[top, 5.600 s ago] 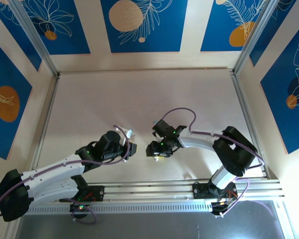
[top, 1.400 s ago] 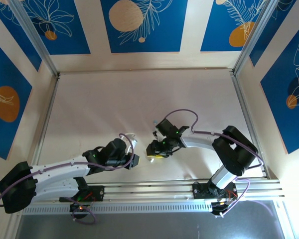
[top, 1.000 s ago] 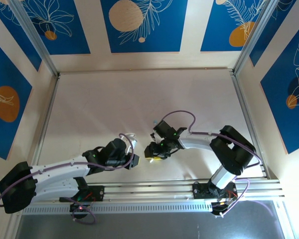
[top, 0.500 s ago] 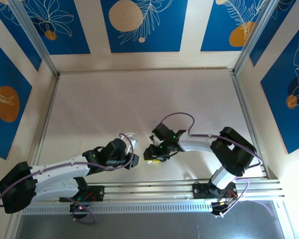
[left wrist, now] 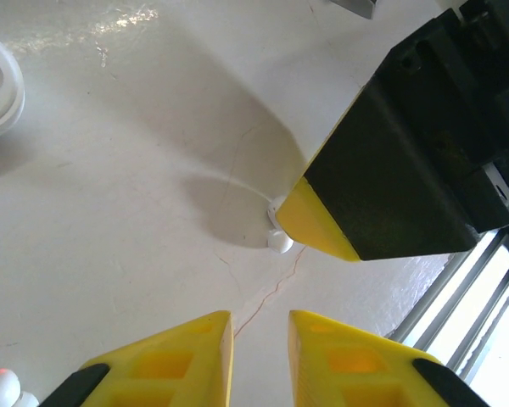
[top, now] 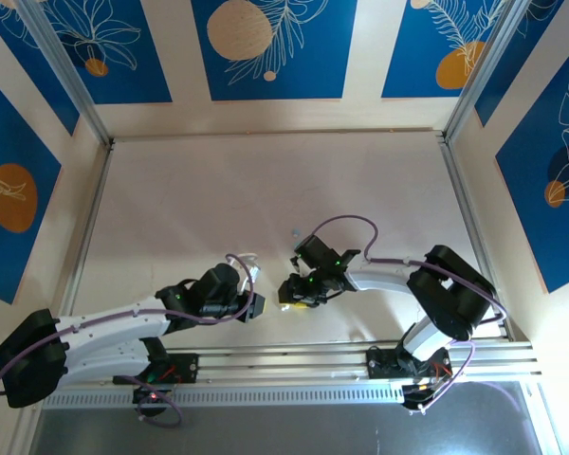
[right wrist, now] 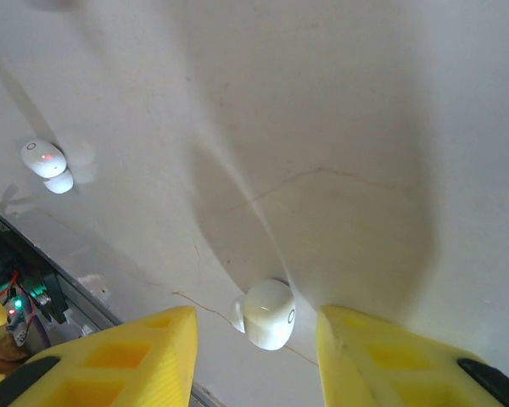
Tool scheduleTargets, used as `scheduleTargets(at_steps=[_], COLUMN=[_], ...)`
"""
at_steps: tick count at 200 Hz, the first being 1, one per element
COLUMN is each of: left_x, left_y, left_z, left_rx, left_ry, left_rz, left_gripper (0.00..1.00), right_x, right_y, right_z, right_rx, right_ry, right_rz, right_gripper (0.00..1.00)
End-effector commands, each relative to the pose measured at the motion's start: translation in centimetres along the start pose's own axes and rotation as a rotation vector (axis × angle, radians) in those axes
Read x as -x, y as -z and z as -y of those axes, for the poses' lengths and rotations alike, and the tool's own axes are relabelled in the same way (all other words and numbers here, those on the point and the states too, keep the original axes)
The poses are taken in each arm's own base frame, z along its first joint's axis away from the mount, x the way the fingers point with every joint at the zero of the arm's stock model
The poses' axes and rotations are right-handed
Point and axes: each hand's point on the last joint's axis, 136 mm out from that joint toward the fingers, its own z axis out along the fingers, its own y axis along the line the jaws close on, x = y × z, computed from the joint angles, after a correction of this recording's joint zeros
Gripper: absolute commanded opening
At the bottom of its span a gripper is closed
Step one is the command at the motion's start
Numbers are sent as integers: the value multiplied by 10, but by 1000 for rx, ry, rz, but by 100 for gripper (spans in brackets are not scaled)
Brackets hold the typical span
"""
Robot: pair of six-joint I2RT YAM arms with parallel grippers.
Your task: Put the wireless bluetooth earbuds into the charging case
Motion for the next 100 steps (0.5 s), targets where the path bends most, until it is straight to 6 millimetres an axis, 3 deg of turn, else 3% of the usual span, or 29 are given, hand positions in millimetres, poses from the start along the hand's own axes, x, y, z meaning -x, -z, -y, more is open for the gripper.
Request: scheduleTargets(at_steps=[1, 100], left_x=[-1, 0], left_y=[1, 1], left_z=[0, 0], left_rx=[4, 7], left_ry=[-16, -19], left_rz=[2, 1], left_gripper=[23, 23], right_x=[-4, -9], right_y=[-7, -10], right_z=[7, 11], right_rx=[4, -8], right_ry=[-24, -38], right_rz=[-23, -46], right_gripper=[40, 35])
